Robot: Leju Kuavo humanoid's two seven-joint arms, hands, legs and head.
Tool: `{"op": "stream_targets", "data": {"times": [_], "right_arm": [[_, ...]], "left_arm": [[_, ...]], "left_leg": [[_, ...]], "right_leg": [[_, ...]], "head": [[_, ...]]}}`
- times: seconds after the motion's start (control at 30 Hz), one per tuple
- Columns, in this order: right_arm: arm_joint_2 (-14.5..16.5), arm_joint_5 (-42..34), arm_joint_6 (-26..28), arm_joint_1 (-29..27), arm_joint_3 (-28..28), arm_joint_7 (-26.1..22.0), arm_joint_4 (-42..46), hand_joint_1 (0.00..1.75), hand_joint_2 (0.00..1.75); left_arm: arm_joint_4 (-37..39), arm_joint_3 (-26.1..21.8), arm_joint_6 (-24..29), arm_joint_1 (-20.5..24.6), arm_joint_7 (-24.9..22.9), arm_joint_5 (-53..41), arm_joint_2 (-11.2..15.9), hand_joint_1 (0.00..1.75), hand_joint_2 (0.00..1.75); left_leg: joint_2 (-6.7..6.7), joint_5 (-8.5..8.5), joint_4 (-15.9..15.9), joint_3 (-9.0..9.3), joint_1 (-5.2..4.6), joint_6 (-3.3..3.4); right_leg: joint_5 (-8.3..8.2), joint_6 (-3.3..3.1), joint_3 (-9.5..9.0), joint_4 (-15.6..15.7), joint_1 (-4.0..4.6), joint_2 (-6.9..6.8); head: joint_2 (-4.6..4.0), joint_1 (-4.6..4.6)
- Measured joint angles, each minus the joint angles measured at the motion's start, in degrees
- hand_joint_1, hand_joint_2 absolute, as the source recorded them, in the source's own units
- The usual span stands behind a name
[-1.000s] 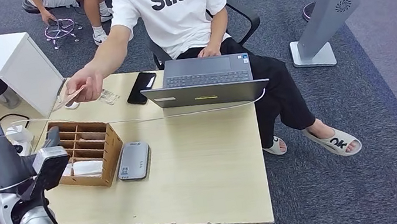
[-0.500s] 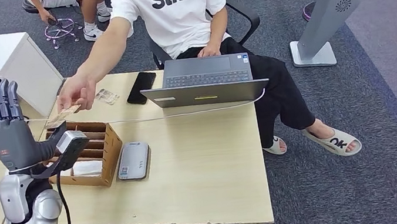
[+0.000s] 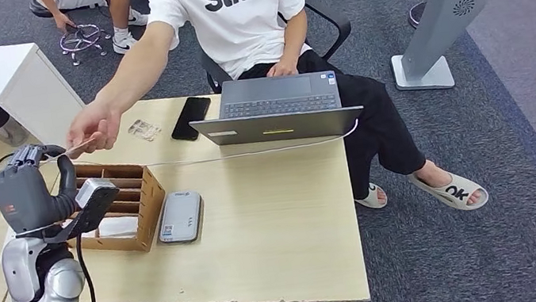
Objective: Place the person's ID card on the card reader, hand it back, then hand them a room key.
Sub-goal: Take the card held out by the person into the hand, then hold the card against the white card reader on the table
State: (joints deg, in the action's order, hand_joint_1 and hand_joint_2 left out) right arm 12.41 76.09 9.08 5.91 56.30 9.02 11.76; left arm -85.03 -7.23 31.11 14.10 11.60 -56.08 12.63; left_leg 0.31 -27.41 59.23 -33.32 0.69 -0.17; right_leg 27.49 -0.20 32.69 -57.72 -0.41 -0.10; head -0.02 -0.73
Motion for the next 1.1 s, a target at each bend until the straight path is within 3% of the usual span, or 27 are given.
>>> {"op": "stream_targets", "data": {"times": [0.23, 0.5, 0.83, 1.1], "right_arm": [[0.0, 0.14, 0.03, 0.06, -0.03, 0.09, 0.0, 0.0, 1.75], [0.0, 0.15, -0.16, 0.62, -0.39, -0.09, 0.0, 0.0, 1.75], [0.0, 0.05, -0.46, 1.24, -0.81, -0.21, 0.0, 0.0, 1.75], [0.0, -0.29, -0.79, 1.31, -0.84, -0.27, 0.0, 0.0, 1.75]], "left_arm": [[0.11, 1.25, -1.46, 0.02, 0.72, -1.2, -0.06, 1.75, 1.75], [2.89, 6.85, -4.38, 2.2, 0.14, -6.2, -0.95, 1.75, 1.75], [10.81, 16.41, -10.91, 6.66, -4.75, -12.29, -2.37, 1.75, 1.75], [16.27, 20.8, -15.34, 7.73, -7.42, -13.32, -2.73, 1.75, 1.75]], "left_leg": [[-0.01, 0.0, 0.0, 0.0, 0.0, 0.0], [0.0, 0.01, 0.02, 0.0, -0.01, 0.0], [0.02, 0.0, 0.02, 0.0, -0.01, 0.0], [0.02, 0.0, 0.02, 0.0, -0.01, 0.0]], "right_leg": [[0.0, 0.0, 0.01, 0.0, 0.0, 0.0], [-0.02, 0.0, 0.03, 0.0, 0.0, -0.01], [-0.03, -0.01, 0.03, 0.0, -0.02, 0.0], [-0.02, -0.01, 0.04, 0.0, -0.02, 0.0]], "head": [[0.0, 0.0], [0.0, 0.0], [0.0, -0.01], [0.0, -0.01]]}}
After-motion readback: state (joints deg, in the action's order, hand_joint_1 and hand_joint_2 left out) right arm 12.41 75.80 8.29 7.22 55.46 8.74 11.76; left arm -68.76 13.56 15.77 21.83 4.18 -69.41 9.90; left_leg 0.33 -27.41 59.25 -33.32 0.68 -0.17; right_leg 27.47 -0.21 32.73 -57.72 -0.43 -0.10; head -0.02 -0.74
